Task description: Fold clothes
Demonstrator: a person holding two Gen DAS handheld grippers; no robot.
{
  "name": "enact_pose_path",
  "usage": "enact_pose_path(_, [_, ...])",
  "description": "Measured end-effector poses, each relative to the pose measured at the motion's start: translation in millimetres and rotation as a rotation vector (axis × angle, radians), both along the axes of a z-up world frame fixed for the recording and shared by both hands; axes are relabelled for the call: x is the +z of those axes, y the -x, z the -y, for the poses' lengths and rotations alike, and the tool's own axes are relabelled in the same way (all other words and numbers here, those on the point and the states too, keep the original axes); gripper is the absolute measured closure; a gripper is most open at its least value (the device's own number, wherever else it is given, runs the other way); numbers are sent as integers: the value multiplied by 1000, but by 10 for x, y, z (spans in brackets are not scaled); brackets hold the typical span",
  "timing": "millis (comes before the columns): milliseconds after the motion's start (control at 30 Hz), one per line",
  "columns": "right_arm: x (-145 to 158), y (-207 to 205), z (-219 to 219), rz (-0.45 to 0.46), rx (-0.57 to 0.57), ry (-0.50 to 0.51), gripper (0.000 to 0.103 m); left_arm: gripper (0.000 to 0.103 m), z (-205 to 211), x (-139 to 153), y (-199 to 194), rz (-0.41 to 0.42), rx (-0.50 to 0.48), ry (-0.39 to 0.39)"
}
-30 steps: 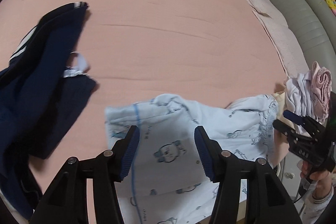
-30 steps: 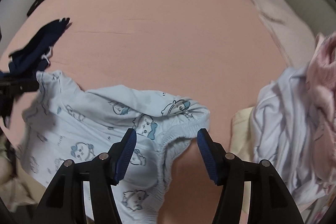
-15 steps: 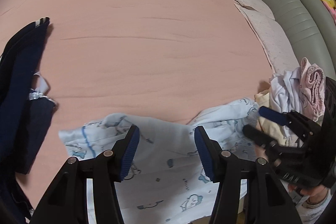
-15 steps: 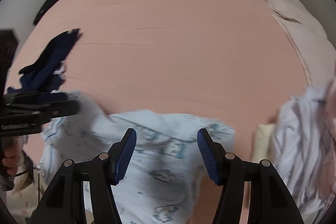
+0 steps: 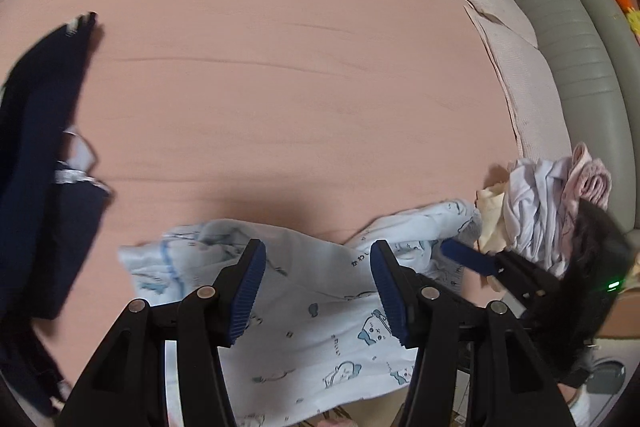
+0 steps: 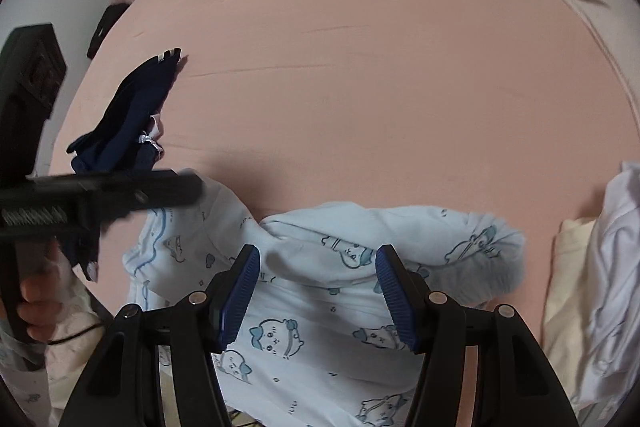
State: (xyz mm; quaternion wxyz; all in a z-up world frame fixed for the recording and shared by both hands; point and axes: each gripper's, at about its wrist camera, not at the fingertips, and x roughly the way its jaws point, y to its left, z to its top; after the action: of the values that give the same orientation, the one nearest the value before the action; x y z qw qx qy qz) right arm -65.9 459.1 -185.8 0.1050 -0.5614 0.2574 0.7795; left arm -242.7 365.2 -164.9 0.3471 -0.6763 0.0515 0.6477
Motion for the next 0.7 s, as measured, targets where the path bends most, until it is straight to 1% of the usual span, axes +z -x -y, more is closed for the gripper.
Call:
enact_pose_path(33, [-20, -1, 9, 0, -2, 9, 43, 51, 33, 52, 15, 4, 0, -4])
enact_pose_path(100, [-39, -6, 25, -1, -3, 12, 43, 46, 133, 89, -2, 21, 4, -14])
enact_pose_path(133, [-37, -18, 28, -1, -4, 8, 43, 45, 163, 95, -14, 32, 9, -19])
enact_pose_path(167, [-10, -62, 13, -1, -7, 9, 43, 45, 183, 84, -28, 49, 16, -23])
enact_pose_path(233, [-16, -74, 11, -4, -18, 30, 43, 45, 166, -21, -64, 111, 42, -30])
enact_pose_path(267, [-35, -63, 29, -4, -27, 40, 43, 45, 175, -56, -81, 125, 47, -27])
enact_pose_path(333, [-64, -51, 52, -9, -46, 60, 43, 45, 202, -134, -124, 138, 49, -8])
enact_pose_path(433, [-85, -69, 51, -17, -69, 57, 43, 45, 165, -296, -148, 156, 68, 18])
enact_pose_path(533, [-111, -93, 79, -26, -70, 62, 43, 45, 163, -360, -142, 168, 94, 12])
enact_pose_path(667, [-147, -64, 177, -34, -48, 35, 44, 45, 115, -361, -134, 159, 102, -17])
enact_pose_path(700, [-151, -51, 202, -42, -41, 22, 49, 45, 105, -358, -131, 158, 104, -25])
